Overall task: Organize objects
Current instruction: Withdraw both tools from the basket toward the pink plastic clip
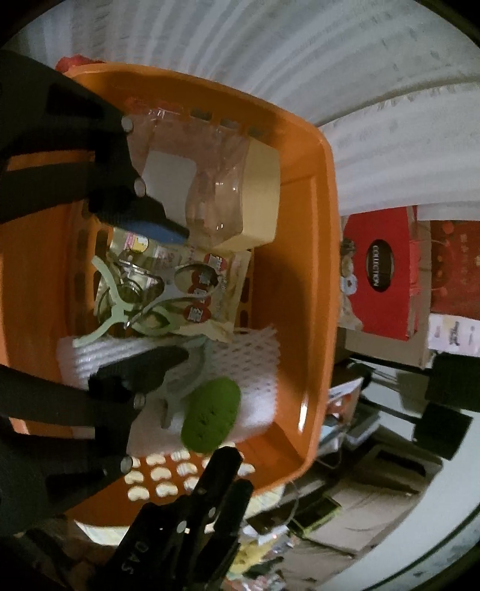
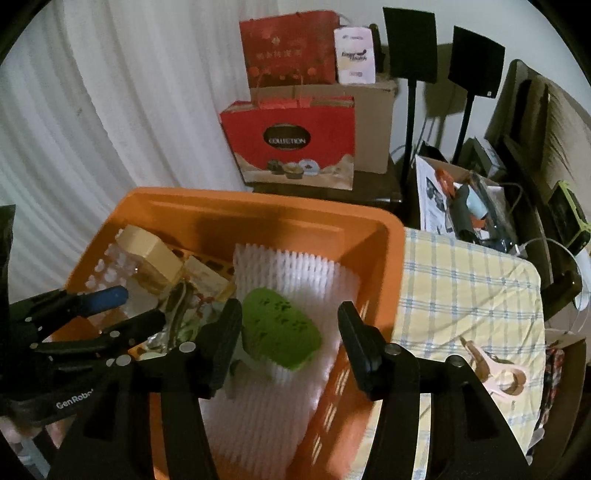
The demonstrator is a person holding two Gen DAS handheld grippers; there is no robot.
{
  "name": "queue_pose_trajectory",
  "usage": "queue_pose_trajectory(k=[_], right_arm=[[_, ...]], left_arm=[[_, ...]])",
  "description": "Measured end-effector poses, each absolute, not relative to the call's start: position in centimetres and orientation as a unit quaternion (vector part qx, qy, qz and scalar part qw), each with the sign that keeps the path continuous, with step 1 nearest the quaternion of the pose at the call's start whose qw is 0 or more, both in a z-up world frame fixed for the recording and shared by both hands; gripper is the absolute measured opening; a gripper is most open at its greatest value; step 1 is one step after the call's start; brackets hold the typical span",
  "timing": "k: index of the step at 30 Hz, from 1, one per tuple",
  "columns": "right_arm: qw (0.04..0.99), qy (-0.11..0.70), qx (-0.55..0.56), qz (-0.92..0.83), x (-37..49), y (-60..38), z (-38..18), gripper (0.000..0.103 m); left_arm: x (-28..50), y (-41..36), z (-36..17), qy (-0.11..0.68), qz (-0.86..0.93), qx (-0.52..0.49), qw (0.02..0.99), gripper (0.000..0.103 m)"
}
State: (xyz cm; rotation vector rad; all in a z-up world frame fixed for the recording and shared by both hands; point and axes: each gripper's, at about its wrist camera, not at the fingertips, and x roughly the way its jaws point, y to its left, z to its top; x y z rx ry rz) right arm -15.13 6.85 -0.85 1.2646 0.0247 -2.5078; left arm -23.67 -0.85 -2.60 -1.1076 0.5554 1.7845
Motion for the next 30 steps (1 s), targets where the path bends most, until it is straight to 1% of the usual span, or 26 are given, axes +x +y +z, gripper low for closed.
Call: queue_pose_trajectory(k=[2, 4, 6, 10, 12, 14, 16, 20, 22, 23, 24, 25, 30], right_arm=[[0.168, 0.004, 0.438, -0.883, -14.5, 7.3, -0.1, 0.055], [0.167, 0.004, 0.432, -0.886, -14.0, 7.7, 0.5, 0.056], [0.165, 0.006, 0.425, -0.89, -13.5, 8.1, 1.3, 0.057], [0.152, 0.009, 0.412, -0.898, -12.5, 9.4, 2.2, 0.062], [0.142, 0.011, 0.407, -0.902, -12.1, 10.2, 2.5, 0.064], [0.136, 0.011, 0.404, -0.905, -11.7, 11.1, 2.7, 0.068], [0.132, 0.007, 0.403, -0.906, -11.4, 11.8, 2.7, 0.077], [0.124, 0.0, 0.403, -0.907, -10.9, 13.4, 2.8, 0.086], [0.122, -0.004, 0.404, -0.906, -10.8, 14.1, 2.7, 0.092], [0.121, -0.005, 0.406, -0.906, -10.6, 14.4, 2.7, 0.094], [0.12, -0.004, 0.408, -0.905, -10.5, 14.6, 2.6, 0.098], [0.117, -0.002, 0.407, -0.906, -10.4, 14.9, 2.6, 0.102], [0.102, 0.008, 0.406, -0.908, -9.7, 16.3, 2.6, 0.102]], left_arm=[[-23.4, -1.1, -1.8, 0.214, 0.73, -0.448, 0.47, 0.072], [-23.1, -1.3, -1.0, 0.204, 0.727, -0.447, 0.479, 0.08], [-23.0, -1.5, -0.4, 0.2, 0.729, -0.444, 0.482, 0.081], [-22.2, -1.7, 0.9, 0.201, 0.737, -0.43, 0.482, 0.082], [-22.0, -1.8, 1.3, 0.196, 0.74, -0.429, 0.48, 0.089], [-21.7, -2.0, 1.8, 0.187, 0.742, -0.427, 0.482, 0.091], [-21.3, -2.1, 2.1, 0.184, 0.744, -0.424, 0.482, 0.091], [-20.6, -2.0, 2.4, 0.184, 0.744, -0.424, 0.483, 0.091], [-20.2, -2.0, 2.5, 0.178, 0.742, -0.425, 0.488, 0.092], [-20.0, -1.9, 2.6, 0.175, 0.74, -0.425, 0.49, 0.1], [-19.8, -1.8, 2.6, 0.173, 0.739, -0.425, 0.492, 0.103], [-19.4, -1.7, 2.7, 0.172, 0.738, -0.423, 0.496, 0.103], [-17.2, -0.9, 2.8, 0.187, 0.734, -0.415, 0.504, 0.103]])
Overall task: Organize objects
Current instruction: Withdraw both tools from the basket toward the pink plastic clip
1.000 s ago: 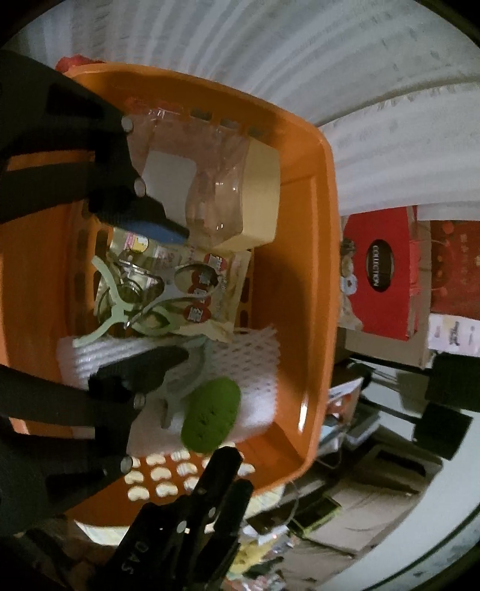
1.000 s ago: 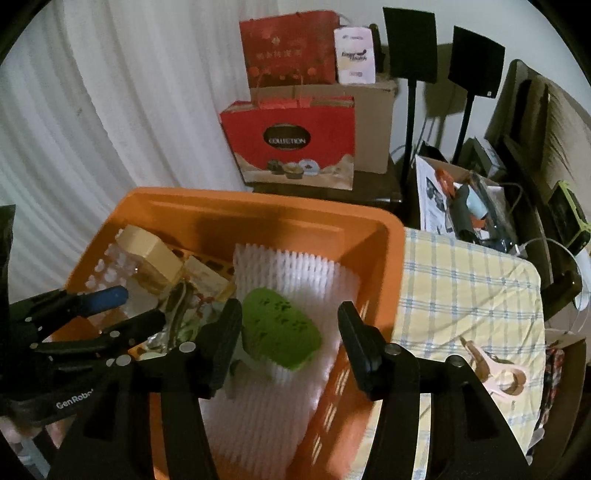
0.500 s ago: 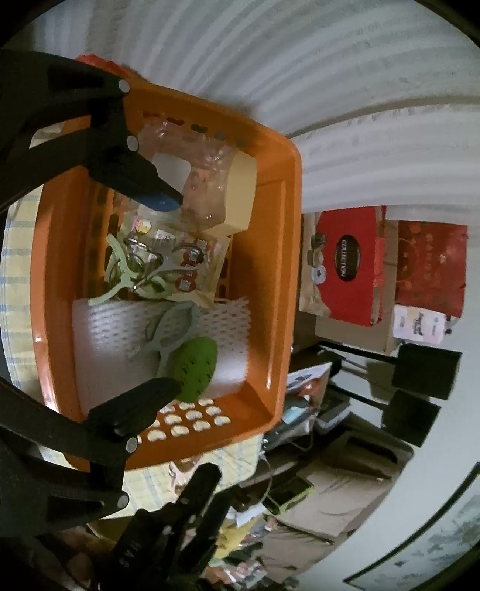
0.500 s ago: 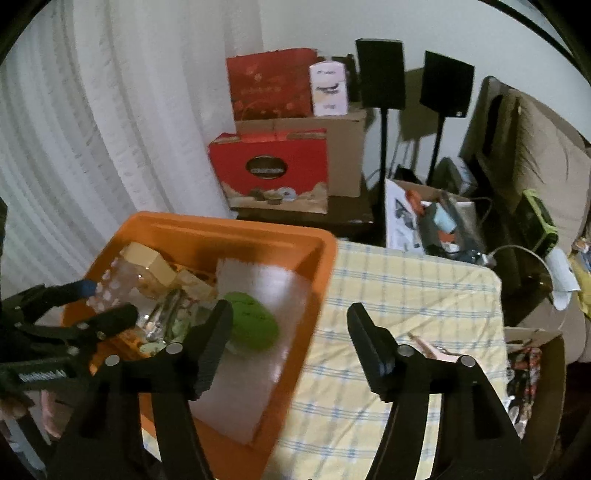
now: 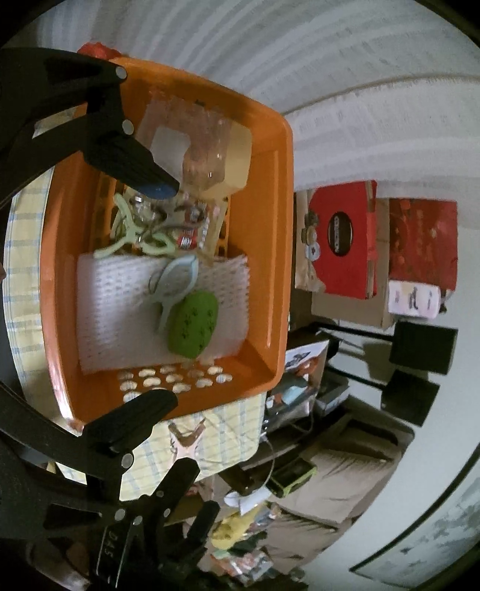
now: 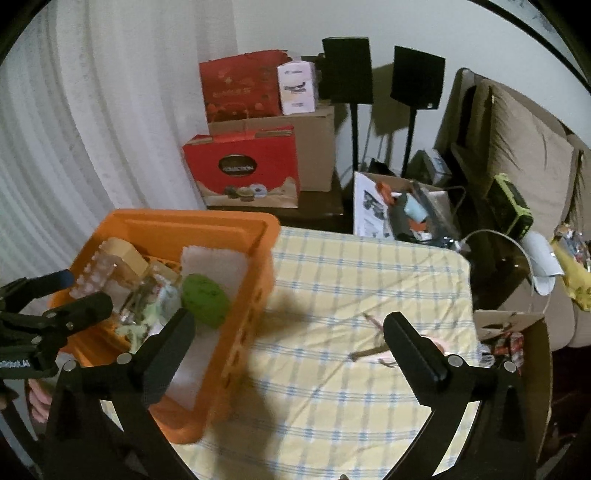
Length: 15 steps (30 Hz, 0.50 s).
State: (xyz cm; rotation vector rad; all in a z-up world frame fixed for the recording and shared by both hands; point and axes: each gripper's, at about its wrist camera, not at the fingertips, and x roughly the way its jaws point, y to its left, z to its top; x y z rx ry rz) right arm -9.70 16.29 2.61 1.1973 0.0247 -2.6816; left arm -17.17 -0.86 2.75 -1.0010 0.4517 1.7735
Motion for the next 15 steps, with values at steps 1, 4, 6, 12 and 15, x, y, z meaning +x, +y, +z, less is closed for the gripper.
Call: queue_pose_trajectory(k=[1, 4, 6, 12, 15], right_arm=[[0.1, 0.006, 0.406, -0.908, -9.6, 16.8, 2.6, 0.102], [0.094, 0.004, 0.406, -0.909, -9.4, 17.9, 2.7, 0.102], [0.087, 0.004, 0.405, -0.91, -9.2, 18.8, 2.8, 0.102], [0.072, 0.001, 0.404, -0.912, -8.7, 21.2, 2.7, 0.103], [0.065, 0.0, 0.405, -0.912, -8.6, 22.4, 2.6, 0.102]], left_arm=[[-16.6, -0.6, 2.7, 0.19, 0.731, -0.415, 0.507, 0.103], [-15.1, 0.0, 2.6, 0.196, 0.724, -0.412, 0.517, 0.103], [-14.3, 0.3, 2.5, 0.197, 0.722, -0.41, 0.521, 0.103], [-11.9, 1.6, 2.4, 0.202, 0.712, -0.409, 0.534, 0.103], [-10.6, 2.4, 2.3, 0.206, 0.71, -0.406, 0.537, 0.103]])
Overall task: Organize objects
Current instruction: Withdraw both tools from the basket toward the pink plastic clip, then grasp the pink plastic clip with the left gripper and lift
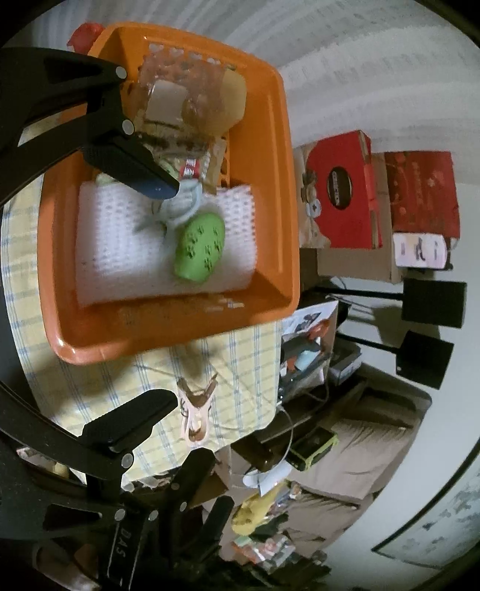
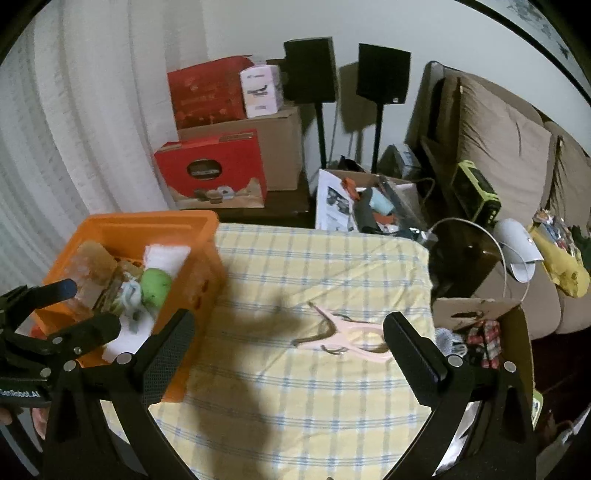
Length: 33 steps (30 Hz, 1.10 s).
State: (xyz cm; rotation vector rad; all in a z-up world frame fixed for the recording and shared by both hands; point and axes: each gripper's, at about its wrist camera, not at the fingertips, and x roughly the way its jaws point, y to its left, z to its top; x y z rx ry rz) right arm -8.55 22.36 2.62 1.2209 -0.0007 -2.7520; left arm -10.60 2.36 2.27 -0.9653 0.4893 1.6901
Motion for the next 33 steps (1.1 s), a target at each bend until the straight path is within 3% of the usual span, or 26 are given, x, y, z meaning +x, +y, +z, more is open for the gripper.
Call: queue_pose_trajectory(k=[20, 23, 28, 30, 33], right_arm=[[0.024, -0.038, 0.435, -0.899, -10.0, 30.0, -0.5, 0.102], [0.023, -0.051, 0.447, -0.893, -10.5, 31.0, -1.5, 0.096], [0.007, -0.067, 0.468, -0.881, -11.4, 32.6, -3.3, 0.073], [-0.002, -0.065, 0.475, -0.878, -11.7, 33.1, -4.2, 0.069], [-0.011, -0.072, 0.487, -0.87, -12.2, 34.1, -5.4, 0.057]], left_arm=[[-4.5, 9.1, 0.4, 0.221, 0.671, -0.415, 0.573, 0.103], [-4.0, 10.1, -0.4, 0.226, 0.667, -0.42, 0.573, 0.102], [-2.8, 11.9, -1.9, 0.245, 0.658, -0.426, 0.571, 0.095], [-2.2, 12.5, -2.5, 0.259, 0.655, -0.422, 0.571, 0.093], [-1.3, 13.4, -3.4, 0.274, 0.649, -0.423, 0.57, 0.082]])
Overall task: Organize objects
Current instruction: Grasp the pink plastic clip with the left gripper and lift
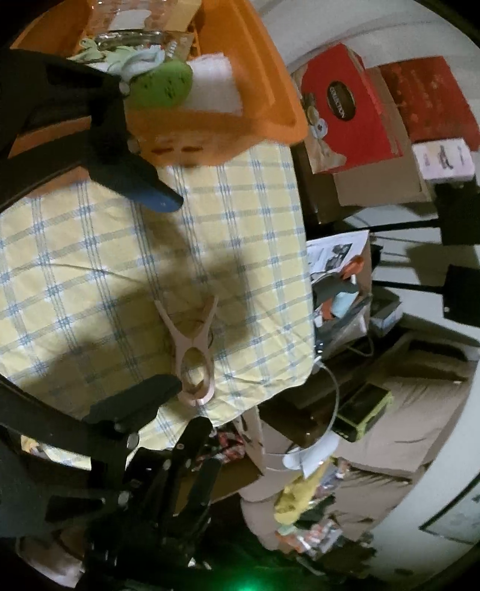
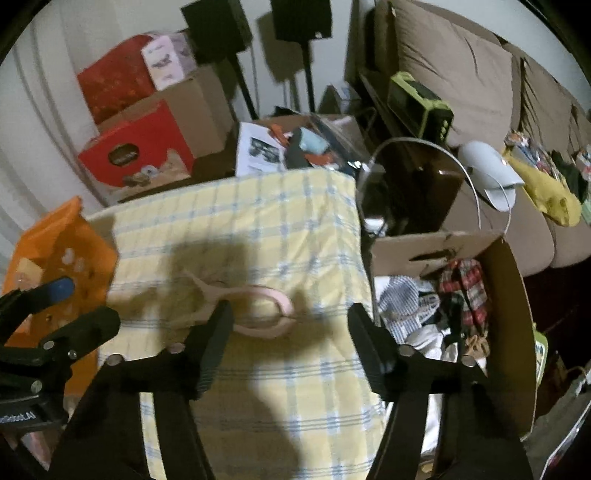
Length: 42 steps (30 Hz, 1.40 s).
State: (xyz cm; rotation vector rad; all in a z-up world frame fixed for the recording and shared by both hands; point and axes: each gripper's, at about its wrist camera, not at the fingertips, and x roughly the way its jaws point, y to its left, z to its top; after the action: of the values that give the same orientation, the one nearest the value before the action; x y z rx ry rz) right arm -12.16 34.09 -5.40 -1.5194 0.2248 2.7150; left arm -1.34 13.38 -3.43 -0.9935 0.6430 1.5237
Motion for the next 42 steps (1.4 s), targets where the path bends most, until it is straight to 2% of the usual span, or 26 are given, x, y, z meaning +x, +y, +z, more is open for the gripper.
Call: queue_pose_trajectory(k=[1, 2, 13, 21, 30, 42], right_arm=[[0.013, 0.075, -0.491, 0.868, -12.3, 34.4, -5.8, 0.05], [0.015, 0.078, -0.495, 0.865, -12.5, 34.7, -6.2, 0.048], [0.007, 0.099, -0.513, 0.853, -13.7, 35.2, -8.4, 0.045], [0.0, 0.103, -0.52, 0.848, -14.3, 35.0, -9.3, 0.034], [-0.013, 0.118, -0.52, 0.846, -14.9, 35.1, -9.6, 0.021], [-0.029, 0.17, -0.521, 0.836, -15.1, 35.6, -10.1, 0.015]], left_arm=[[-1.1, 13.8, -3.8, 0.279, 0.647, -0.426, 0.568, 0.08], [-0.9, 14.0, -4.1, 0.281, 0.645, -0.427, 0.568, 0.079], [-0.3, 17.0, -8.7, 0.299, 0.624, -0.467, 0.551, 0.062], [-0.1, 17.9, -9.8, 0.293, 0.614, -0.481, 0.553, 0.061], [0.3, 19.7, -10.8, 0.29, 0.603, -0.498, 0.551, 0.051], [0.3, 19.8, -10.9, 0.272, 0.614, -0.495, 0.551, 0.047]])
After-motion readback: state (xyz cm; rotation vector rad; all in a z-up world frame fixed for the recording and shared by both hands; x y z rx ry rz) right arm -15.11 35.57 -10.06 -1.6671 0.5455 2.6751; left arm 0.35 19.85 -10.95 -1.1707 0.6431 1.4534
